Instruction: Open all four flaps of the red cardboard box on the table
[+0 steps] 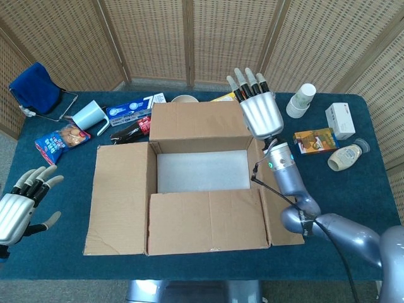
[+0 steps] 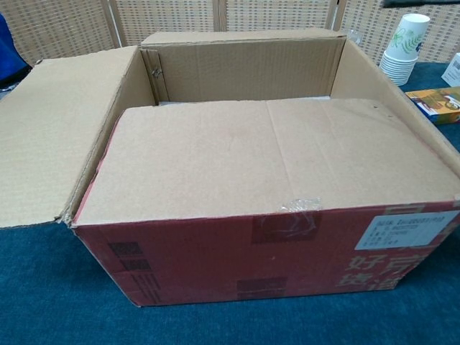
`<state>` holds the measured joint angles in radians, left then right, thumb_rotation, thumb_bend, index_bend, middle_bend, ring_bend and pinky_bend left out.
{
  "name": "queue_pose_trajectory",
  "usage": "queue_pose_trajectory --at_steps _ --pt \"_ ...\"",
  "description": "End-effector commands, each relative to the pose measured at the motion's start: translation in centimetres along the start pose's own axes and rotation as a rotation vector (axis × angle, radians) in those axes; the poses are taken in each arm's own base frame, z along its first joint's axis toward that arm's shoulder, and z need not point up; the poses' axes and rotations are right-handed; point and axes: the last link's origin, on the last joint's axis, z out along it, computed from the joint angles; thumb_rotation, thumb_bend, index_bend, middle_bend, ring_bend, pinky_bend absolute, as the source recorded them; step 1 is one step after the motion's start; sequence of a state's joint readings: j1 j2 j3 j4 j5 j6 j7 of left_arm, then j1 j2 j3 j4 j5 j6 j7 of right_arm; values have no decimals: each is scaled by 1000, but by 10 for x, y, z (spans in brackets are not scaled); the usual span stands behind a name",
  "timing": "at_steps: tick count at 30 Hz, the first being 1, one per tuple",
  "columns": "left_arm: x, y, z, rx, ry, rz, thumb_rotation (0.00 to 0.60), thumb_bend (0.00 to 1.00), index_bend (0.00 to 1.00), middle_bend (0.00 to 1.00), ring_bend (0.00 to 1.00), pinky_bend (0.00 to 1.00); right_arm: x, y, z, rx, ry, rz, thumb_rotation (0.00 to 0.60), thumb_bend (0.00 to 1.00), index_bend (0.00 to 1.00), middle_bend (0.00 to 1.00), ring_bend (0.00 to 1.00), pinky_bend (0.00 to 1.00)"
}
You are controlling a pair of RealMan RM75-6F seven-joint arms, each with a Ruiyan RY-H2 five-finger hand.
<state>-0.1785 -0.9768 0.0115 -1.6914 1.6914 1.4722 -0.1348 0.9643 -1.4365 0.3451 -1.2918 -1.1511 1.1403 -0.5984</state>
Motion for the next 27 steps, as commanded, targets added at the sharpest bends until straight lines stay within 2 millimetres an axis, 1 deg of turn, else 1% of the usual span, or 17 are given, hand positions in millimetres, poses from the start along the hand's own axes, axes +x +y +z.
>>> queue_pose_trajectory --at_steps 1,6,7,9,13,15,18,21,27 --pt "0 5 5 -25 -18 -8 598 4 140 0 0 94 5 27 -26 41 -81 -65 600 181 0 0 0 214" --pt "4 17 17 -71 -29 1 596 5 140 0 0 93 20 48 -52 13 -138 -33 600 182 1 0 0 216" --pt "5 22 24 -93 -32 -3 596 5 140 0 0 93 24 54 -63 2 -157 -20 600 183 1 0 0 216" --pt "5 28 32 -109 -44 -11 597 4 140 0 0 93 29 60 -76 -3 -177 -19 600 187 3 1 0 217" --pt "5 42 47 -147 -73 -27 597 4 140 0 0 94 37 69 -104 2 -210 -39 600 187 11 5 0 216" --pt "5 52 56 -174 -94 -45 599 5 141 0 0 94 40 73 -123 7 -236 -47 600 184 12 6 0 216" --pt "9 62 68 -200 -128 -78 598 5 140 0 0 95 42 78 -147 11 -259 -50 600 178 13 7 0 216" --pt "14 72 83 -230 -152 -85 597 4 141 0 0 97 41 87 -172 -13 -259 -53 600 172 19 7 0 216" --pt "17 86 103 -249 -205 -88 595 5 143 0 0 105 34 105 -200 -63 -268 -28 600 176 19 4 0 208"
